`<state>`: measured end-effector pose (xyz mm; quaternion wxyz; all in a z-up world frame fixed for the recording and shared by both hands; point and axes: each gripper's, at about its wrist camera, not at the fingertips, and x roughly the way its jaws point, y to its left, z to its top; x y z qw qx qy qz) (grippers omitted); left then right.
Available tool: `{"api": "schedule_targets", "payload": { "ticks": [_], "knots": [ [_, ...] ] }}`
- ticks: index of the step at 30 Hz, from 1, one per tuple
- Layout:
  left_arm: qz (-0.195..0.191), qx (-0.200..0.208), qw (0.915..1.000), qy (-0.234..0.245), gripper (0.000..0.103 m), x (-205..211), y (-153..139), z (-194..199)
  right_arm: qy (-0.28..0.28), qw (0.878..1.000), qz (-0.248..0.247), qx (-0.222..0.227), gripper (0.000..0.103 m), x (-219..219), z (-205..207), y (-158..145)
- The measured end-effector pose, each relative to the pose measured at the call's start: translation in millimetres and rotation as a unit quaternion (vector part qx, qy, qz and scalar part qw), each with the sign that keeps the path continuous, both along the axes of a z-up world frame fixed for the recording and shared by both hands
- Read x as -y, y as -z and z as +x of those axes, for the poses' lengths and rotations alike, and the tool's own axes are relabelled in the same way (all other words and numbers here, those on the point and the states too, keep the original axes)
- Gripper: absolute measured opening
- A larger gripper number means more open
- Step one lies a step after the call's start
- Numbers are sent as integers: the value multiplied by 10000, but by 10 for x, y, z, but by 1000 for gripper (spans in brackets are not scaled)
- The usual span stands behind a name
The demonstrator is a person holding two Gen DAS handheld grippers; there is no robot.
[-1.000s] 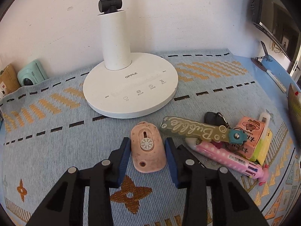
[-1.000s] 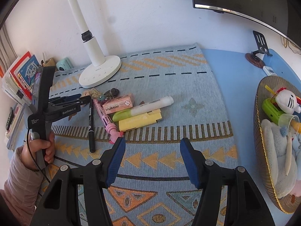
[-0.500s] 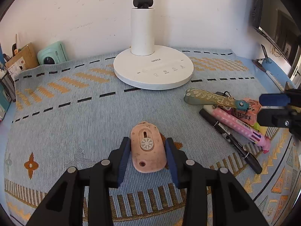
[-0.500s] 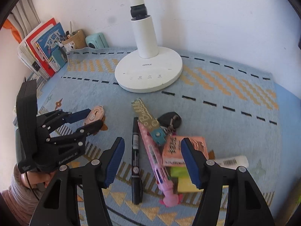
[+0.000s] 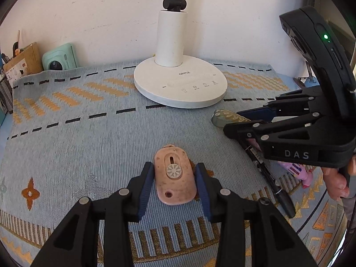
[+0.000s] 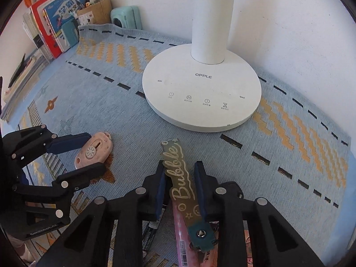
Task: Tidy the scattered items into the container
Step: 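Grasp the pink eraser with the left gripper while the right grasps the Bubble keychain tag, then carry the pink eraser and Bubble tag over the woven bowl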
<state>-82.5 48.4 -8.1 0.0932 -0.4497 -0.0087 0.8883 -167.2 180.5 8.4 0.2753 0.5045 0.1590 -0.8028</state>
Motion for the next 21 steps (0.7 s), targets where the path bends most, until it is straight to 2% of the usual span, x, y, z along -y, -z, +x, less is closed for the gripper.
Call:
{"api": "schedule_targets", "payload": {
  "ticks": [2,12,16,17,18,21],
  "knots": [
    [4,1,10000,1,34,1,-2,-4,91,9999,-136,2,19,-31,25,-42],
    [91,-40,9999,32,33,-7,-32,18,590,9918,-1124,-153,19,-426,437,-530],
    [61,-300,9993,200,33,-77,-118,109,873,9838,-1543,-247,18,-640,674,-758],
    [63,-340,9992,224,29,-94,-147,130,925,9820,-1618,-306,18,-697,746,-820],
    [64,-365,9990,264,20,-116,-182,149,990,9800,-1684,-383,18,-727,804,-868],
    [5,-595,9977,330,17,-180,-339,248,1149,9736,-1878,-596,17,-906,1006,-1024]
  ]
}}
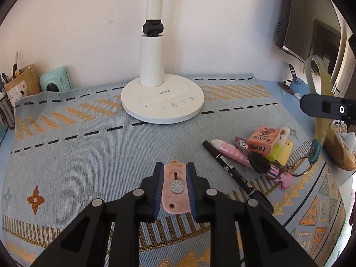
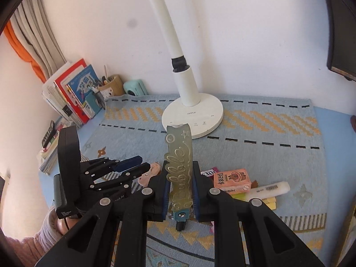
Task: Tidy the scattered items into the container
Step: 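Carry the pink eraser and Bubble tag over the woven bowl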
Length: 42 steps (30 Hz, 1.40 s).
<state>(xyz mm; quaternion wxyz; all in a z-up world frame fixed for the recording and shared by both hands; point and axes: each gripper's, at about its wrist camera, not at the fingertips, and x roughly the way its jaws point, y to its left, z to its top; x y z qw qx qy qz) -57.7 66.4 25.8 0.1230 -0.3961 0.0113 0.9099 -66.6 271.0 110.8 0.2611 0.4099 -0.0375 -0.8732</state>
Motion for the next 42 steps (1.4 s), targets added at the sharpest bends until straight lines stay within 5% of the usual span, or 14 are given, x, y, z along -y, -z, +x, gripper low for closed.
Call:
{"api": "schedule_targets", "payload": {
  "ticks": [7,8,12,17,21,24,28,33,35,42],
  "knots": [
    [-145,-166,9998,33,17,-77,-177,221,380,9985,-311,-226,18,-424,383,-211],
    [-125,-84,9999,26,22,-57,-156,219,385,9983,-362,-243,18,-474,429,-231],
    [-132,282,9995,-7,68,-63,4,173,513,9969,-524,-302,18,-655,574,-250],
    [-712,196,9971,-165,72,-125,130,90,597,9958,-700,-23,18,-806,609,-115],
    [-844,548,9949,-46,79,-47,337,-77,617,9951,-774,38,18,-859,613,-69],
    [-512,691,9963,-90,79,25,360,-178,612,9948,-812,41,18,-870,603,-50],
    [-534,683,9962,-76,78,-33,359,-240,548,9947,-864,113,18,-840,571,-10],
    [-353,679,9970,68,40,-97,295,-105,482,9940,-956,219,18,-822,527,32],
    [-342,630,9973,139,38,-124,280,-56,477,9939,-957,254,18,-811,507,47],
    [-556,555,9966,256,50,-240,335,-122,429,9941,-955,293,18,-760,518,62]
  ]
}}
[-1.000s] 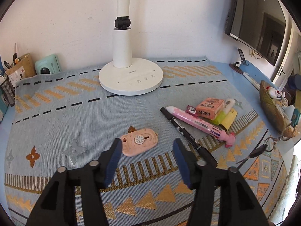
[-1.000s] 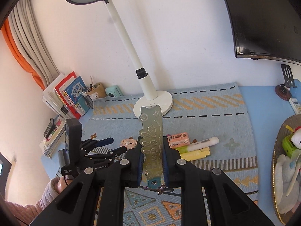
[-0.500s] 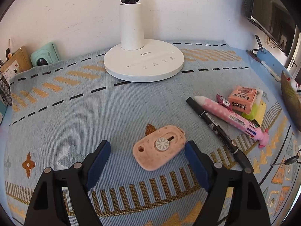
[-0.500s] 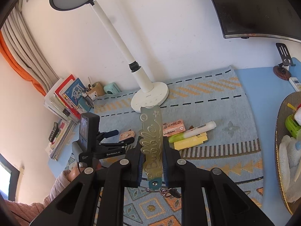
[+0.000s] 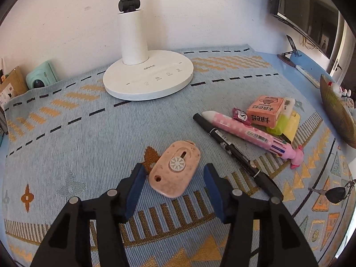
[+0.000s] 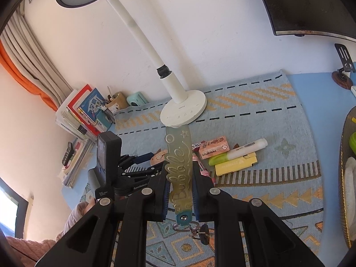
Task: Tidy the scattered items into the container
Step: 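Carry the pink eraser and Bubble tag over the woven bowl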
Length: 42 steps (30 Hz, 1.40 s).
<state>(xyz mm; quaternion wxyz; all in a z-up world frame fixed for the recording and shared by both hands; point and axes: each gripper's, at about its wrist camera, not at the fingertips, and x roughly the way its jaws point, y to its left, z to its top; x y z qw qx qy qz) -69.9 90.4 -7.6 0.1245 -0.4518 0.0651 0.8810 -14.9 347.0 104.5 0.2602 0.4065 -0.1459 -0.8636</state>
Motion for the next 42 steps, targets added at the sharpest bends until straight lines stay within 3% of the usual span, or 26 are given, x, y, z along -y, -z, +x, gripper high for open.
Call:
{"api": "schedule_targets", "payload": {
  "ticks": [2,3,9,18,23,34,42],
  "knots": [
    [54,-13,10000,-32,38,2,-12,-10,35,10000,6,-26,18,-11,23,-16],
    [105,-14,9999,-31,37,7,-25,-4,50,10000,3,-46,18,-24,39,-30],
    [357,-258,9989,151,36,-90,-263,138,223,9994,-115,-231,18,-148,112,-183],
    [447,-912,9912,844,36,-628,-960,382,535,9957,-199,-728,18,-455,344,-569],
    [324,-1302,9819,1340,36,-1143,-1277,468,827,9911,-169,-1028,18,-750,494,-787],
    [771,-1648,9514,2485,36,-2457,-1712,651,1777,9709,91,-1600,18,-1604,885,-1255],
    [974,-1492,9339,3100,36,-3279,-1697,678,2518,9568,50,-1456,18,-2269,1030,-1166]
  ]
}}
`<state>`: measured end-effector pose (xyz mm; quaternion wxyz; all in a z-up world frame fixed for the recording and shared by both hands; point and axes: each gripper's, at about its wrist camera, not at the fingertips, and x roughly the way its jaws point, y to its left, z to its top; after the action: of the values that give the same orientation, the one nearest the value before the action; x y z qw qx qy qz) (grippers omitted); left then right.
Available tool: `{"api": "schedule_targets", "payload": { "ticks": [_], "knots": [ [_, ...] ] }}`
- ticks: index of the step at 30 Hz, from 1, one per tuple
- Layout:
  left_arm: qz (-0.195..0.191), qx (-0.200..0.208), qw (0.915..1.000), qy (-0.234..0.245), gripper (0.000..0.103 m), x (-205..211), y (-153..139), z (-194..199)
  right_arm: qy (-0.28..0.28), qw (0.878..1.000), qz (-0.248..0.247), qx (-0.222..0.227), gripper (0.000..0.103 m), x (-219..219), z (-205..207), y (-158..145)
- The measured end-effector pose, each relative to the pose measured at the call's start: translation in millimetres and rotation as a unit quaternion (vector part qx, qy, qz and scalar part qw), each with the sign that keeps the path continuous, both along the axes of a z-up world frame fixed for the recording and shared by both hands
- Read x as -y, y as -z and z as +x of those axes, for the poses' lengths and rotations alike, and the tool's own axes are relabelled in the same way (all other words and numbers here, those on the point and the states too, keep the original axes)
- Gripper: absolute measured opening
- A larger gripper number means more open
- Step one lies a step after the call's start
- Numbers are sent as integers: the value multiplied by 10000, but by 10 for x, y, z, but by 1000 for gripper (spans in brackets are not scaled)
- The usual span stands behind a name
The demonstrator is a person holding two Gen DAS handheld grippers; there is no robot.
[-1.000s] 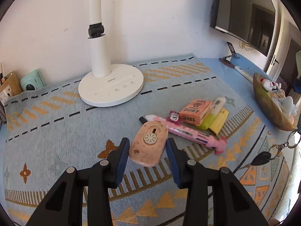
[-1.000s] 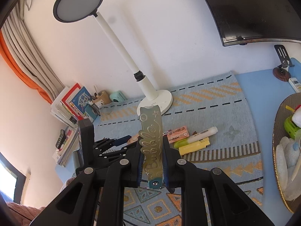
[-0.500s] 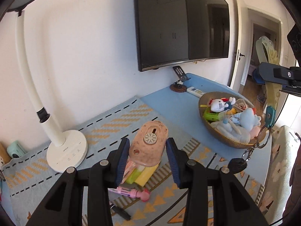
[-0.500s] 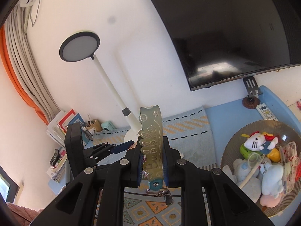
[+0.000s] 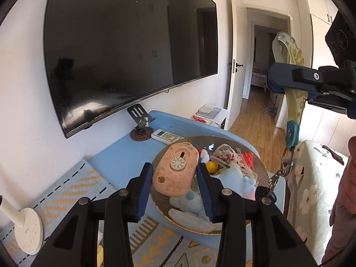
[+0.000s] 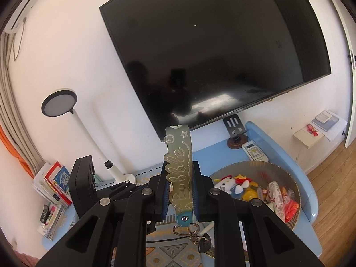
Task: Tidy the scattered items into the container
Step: 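Carry the pink eraser and Bubble tag over the woven bowl, then open both grippers to release the eraser and tag into the bowl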
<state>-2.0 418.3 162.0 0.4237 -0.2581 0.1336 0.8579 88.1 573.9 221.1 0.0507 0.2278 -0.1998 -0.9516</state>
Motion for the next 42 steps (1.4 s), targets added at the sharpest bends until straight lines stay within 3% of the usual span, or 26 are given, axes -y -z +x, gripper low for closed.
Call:
{"api": "schedule_targets", "payload": {
  "ticks": [6,13,22,25,26,29,33,38,40,42],
  "knots": [
    [-52,334,9991,274,37,-364,268,-50,319,9984,-268,390,18,-359,-72,330],
    [-225,653,9965,476,37,-562,669,-84,793,9905,-16,1123,18,-521,-331,822],
    [-566,819,9936,537,37,-659,1025,-103,766,9815,-234,1737,20,-648,-568,1272],
    [-555,841,9931,593,39,-628,1034,-94,830,9781,-218,1894,28,-660,-578,1317],
    [-557,865,9929,604,43,-619,1034,-100,857,9783,-280,1864,33,-680,-559,1318],
    [-549,918,9929,529,76,-562,1018,-106,1023,9785,-461,1729,42,-755,-479,1293],
    [-471,1028,9928,389,77,-443,971,-104,1120,9780,-680,1621,42,-791,-368,1241],
    [-367,971,9942,294,77,-256,827,-12,837,9846,-779,1321,44,-577,-232,1073],
    [-434,894,9949,193,78,-159,784,43,686,9874,-753,1208,47,-445,-200,992],
    [-454,821,9955,118,78,-23,752,103,539,9902,-709,1073,59,-289,-172,908]
  ]
}}
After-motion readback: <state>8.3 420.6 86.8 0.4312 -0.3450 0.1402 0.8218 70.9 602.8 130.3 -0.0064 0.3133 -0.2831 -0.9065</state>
